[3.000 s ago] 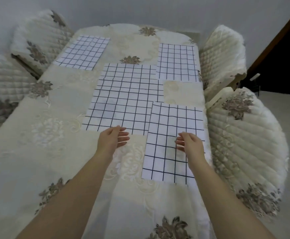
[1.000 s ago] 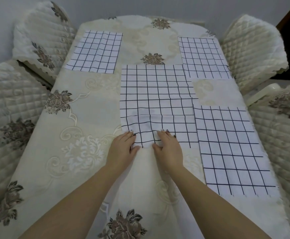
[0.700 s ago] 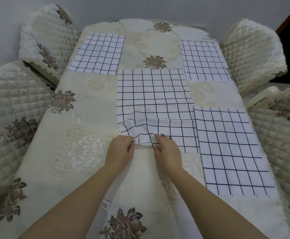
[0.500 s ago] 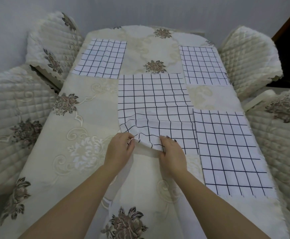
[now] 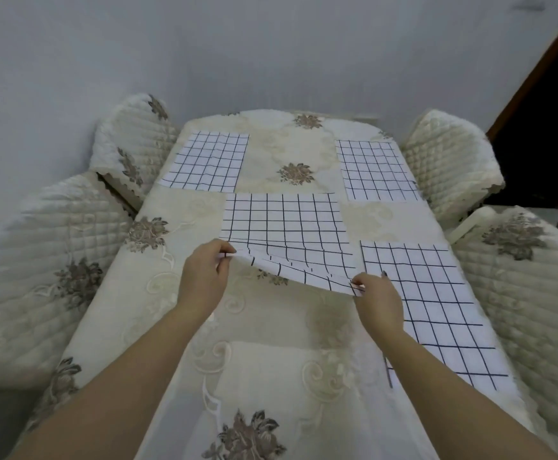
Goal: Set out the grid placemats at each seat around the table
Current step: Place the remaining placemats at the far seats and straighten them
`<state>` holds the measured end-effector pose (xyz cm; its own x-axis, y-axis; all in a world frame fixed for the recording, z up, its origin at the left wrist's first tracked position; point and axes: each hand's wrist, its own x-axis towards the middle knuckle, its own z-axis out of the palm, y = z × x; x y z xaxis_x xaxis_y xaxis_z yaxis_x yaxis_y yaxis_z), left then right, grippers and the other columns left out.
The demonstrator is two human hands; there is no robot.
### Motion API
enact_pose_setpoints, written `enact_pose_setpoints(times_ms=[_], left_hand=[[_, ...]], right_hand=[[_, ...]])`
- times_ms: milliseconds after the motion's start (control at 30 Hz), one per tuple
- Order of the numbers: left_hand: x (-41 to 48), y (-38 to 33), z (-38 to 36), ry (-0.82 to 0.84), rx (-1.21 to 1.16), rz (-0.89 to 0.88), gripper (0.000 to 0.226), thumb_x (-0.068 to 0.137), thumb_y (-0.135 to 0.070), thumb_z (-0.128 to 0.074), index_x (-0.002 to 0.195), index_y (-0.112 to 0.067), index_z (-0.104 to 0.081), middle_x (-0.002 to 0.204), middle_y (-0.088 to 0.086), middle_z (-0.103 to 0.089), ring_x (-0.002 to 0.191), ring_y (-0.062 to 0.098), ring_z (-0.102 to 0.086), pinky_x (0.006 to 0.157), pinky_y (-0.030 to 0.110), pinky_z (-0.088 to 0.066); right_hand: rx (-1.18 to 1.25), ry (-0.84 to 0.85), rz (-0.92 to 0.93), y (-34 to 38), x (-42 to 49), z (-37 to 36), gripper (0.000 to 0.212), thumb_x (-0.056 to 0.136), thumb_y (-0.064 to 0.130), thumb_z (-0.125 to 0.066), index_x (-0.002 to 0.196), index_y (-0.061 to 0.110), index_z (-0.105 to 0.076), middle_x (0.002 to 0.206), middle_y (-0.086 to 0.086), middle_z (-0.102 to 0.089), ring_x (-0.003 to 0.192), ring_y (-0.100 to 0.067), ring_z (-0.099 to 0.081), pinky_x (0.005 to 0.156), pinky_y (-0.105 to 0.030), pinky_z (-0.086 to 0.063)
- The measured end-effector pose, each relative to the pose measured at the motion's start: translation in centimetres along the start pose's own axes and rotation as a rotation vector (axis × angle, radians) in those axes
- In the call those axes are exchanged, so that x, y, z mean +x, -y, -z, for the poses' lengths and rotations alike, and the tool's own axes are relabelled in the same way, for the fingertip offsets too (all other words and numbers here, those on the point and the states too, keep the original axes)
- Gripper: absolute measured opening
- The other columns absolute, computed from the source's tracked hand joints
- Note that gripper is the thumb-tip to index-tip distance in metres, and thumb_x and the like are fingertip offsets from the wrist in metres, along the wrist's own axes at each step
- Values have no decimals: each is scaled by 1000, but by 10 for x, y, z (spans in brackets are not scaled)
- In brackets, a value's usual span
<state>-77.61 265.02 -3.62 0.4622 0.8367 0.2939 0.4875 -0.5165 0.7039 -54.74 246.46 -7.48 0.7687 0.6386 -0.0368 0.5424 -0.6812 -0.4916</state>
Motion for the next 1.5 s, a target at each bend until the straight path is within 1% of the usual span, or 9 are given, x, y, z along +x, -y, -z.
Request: enact_pose_setpoints(times_ms=[300, 533, 600, 733, 800, 933, 1233, 1367, 1500], left_hand=[[28, -32, 64, -203, -139, 66, 7, 88, -11, -63, 84, -16, -67, 63, -3, -57, 58, 14, -48, 54, 18, -34], [40, -57, 101, -269, -285, 100, 28, 84, -16, -66, 74, 7, -55, 63, 17, -49, 62, 16, -42, 59, 30, -32], [39, -69, 111, -295, -293, 89, 19, 85, -14, -67, 76, 2, -62, 68, 12, -58, 65, 17, -49, 61, 29, -38], [39, -90, 133, -355, -281, 37, 8, 85, -14, -68, 82, -6, -67, 66, 0, -59, 60, 11, -50, 55, 16, -39], [41, -96, 143, -389, -280, 25, 8, 84, -17, -68, 80, -10, -66, 62, -6, -54, 59, 11, -47, 57, 22, -39], [45, -109, 159, -387, -311, -4, 5, 84, -18, -69, 84, -13, -68, 71, -2, -64, 69, 14, -55, 63, 28, -43], [67, -115, 174, -290, -259, -98, 17, 83, -15, -69, 84, 2, -68, 86, 30, -66, 74, 17, -52, 70, 35, -44], [76, -113, 170, -268, -225, -81, 10, 82, -15, -71, 86, -6, -73, 82, 21, -69, 73, 19, -56, 73, 43, -50], [83, -106, 158, -195, -292, -5, 6, 86, -9, -67, 82, -13, -69, 57, 3, -62, 44, 10, -56, 49, 20, -45]], right_hand=[[357, -154, 72, 18, 7, 70, 4, 88, 16, -66, 88, 19, -69, 87, 2, -68, 84, -16, -58, 67, -27, -40], [566, -239, 157, 50, 7, 126, 20, 88, 22, -64, 69, 18, -60, 64, 0, -59, 64, -19, -51, 58, -31, -39], [619, -247, 179, 57, 8, 141, 16, 86, 22, -65, 76, 9, -64, 72, -12, -66, 70, -29, -56, 65, -38, -46], [652, -270, 231, 72, 6, 173, 19, 88, 17, -64, 90, -3, -65, 89, -27, -66, 73, -17, -53, 65, -30, -40], [705, -279, 275, 80, 4, 187, 17, 88, 14, -65, 89, -3, -66, 85, -30, -64, 72, -17, -51, 67, -31, -41], [713, -299, 289, 94, -2, 208, 12, 89, 14, -63, 78, 10, -66, 63, -1, -51, 56, -3, -44, 58, -22, -38], [671, -325, 286, 102, 6, 226, 28, 89, 20, -63, 62, 24, -55, 60, 3, -47, 59, -14, -42, 56, -29, -34], [555, -356, 274, 100, 19, 223, 22, 88, 25, -65, 70, 13, -63, 60, -1, -48, 57, -15, -42, 57, -32, -38], [447, -336, 240, 95, 34, 215, 22, 91, 26, -62, 82, 6, -68, 63, -12, -54, 57, -19, -46, 61, -33, -41]])
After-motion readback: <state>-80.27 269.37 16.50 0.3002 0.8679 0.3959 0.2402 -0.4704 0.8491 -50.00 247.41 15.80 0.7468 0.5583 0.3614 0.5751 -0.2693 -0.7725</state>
